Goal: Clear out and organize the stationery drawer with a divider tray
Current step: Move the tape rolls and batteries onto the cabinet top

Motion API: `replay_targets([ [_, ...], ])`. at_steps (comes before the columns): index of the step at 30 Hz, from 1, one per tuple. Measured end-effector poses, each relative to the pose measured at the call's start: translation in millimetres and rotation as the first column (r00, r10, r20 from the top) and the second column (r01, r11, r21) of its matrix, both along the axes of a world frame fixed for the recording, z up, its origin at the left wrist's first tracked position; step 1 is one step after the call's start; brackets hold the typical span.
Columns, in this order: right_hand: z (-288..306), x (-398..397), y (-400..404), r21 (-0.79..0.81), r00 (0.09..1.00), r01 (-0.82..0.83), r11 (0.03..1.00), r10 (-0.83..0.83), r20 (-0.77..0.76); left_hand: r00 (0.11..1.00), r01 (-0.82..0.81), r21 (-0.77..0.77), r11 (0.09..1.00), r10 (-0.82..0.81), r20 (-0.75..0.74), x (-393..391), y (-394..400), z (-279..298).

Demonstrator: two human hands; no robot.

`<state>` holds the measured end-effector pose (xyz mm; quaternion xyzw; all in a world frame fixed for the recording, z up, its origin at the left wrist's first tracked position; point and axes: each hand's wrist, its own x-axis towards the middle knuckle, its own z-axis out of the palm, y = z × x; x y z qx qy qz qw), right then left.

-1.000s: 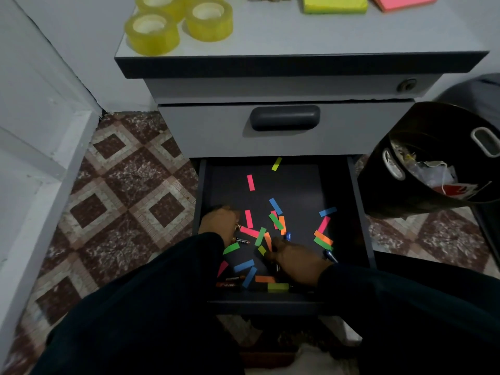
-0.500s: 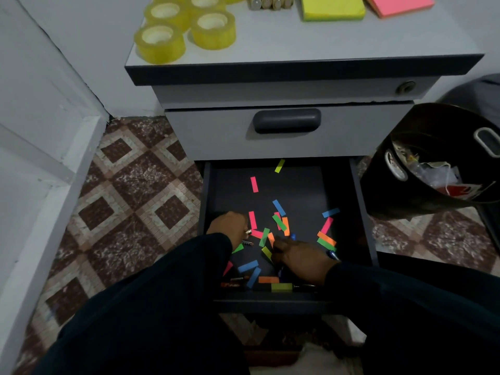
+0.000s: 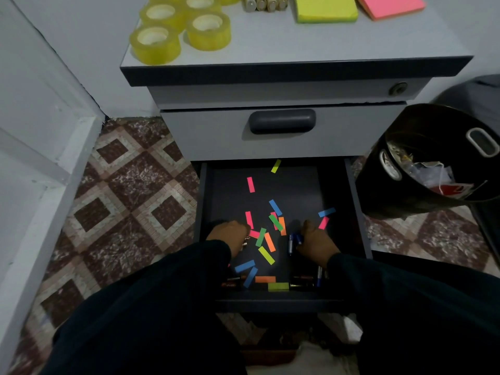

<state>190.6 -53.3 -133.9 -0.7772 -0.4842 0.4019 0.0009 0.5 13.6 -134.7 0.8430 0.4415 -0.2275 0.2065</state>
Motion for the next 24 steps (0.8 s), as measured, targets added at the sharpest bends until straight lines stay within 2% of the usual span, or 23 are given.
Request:
replay_targets([
  [3, -3, -2, 1, -0.009, 1.000, 0.007, 1.000, -0.008, -0.021, 0.999, 0.007, 0.053, 0.999, -0.009, 0.046, 0, -1, -1],
  [8, -4, -6, 2, 0.027, 0.999, -0.044, 0.999, 0.044, -0.009, 0.994, -0.064, 0.031, 0.997, 0.061, 0.094, 0, 2, -6],
  [12, 2, -9, -3, 0.116, 0.967, -0.249, 0.962, 0.241, 0.078, 0.992, -0.040, 0.041, 0.998, 0.035, 0.118, 0, 1, -8],
  [15, 4, -13, -5, 0.099, 0.905, -0.413, 0.906, 0.395, 0.156, 0.995, 0.026, 0.068, 0.997, -0.033, 0.094, 0, -1, -9],
  [21, 1, -15, -4, 0.050, 0.831, -0.540, 0.840, 0.524, 0.185, 0.993, 0.053, 0.049, 0.997, -0.058, 0.100, 2, -5, -2],
  [24, -1, -14, -3, 0.019, 0.818, -0.556, 0.831, 0.543, 0.188, 0.990, -0.006, -0.018, 1.000, 0.009, 0.141, 2, -4, -2],
])
